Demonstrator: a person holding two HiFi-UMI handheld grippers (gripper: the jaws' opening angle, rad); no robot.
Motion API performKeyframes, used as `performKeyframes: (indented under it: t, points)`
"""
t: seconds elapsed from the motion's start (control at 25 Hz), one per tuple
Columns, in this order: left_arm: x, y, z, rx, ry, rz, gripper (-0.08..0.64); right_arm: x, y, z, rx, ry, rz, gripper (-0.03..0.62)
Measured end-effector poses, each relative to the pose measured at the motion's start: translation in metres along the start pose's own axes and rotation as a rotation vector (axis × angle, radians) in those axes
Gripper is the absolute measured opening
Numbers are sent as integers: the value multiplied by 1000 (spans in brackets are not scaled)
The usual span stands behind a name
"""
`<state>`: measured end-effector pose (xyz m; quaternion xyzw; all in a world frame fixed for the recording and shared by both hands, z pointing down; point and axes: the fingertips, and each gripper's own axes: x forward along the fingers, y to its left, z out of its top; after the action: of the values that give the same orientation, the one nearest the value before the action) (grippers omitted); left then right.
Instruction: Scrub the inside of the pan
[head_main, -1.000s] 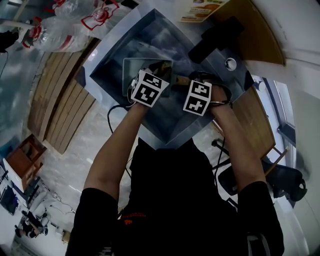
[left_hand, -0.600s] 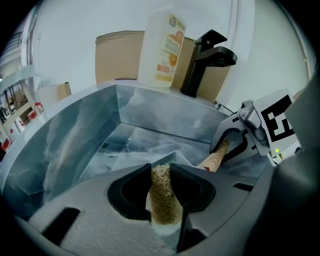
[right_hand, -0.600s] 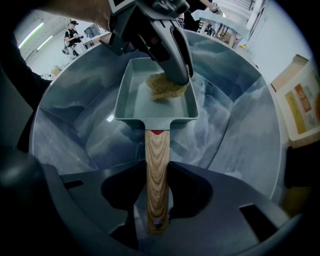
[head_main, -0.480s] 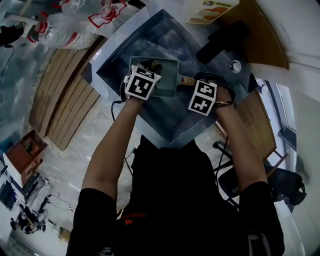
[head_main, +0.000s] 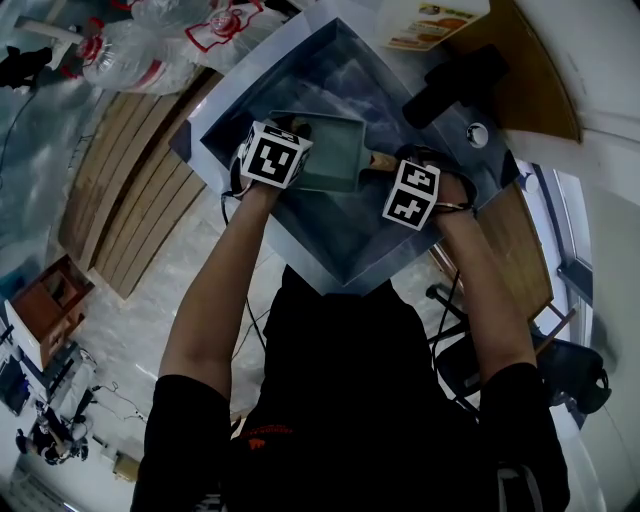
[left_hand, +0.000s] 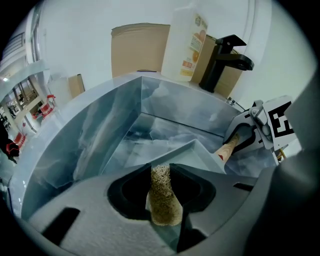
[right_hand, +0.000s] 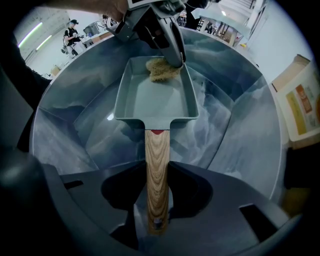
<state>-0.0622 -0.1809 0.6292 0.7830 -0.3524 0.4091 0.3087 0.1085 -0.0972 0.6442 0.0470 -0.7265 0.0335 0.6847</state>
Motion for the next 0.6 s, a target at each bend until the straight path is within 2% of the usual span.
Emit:
performKeyframes:
  t: [0.16, 0.36, 0.48, 0.6]
  points:
    - [-2, -29, 12, 28, -12, -78, 120, 0, 0, 0, 2, 0, 2, 137]
    - [9, -91, 14, 22, 17, -268, 120, 0, 0, -1, 6, -2, 4, 137]
    - [22, -111, 3, 6, 51, -309, 120, 0, 1, -1, 8, -6, 7, 137]
    - [31, -116, -2, -13, 82, -314, 120, 0, 1, -1, 8, -7, 10, 137]
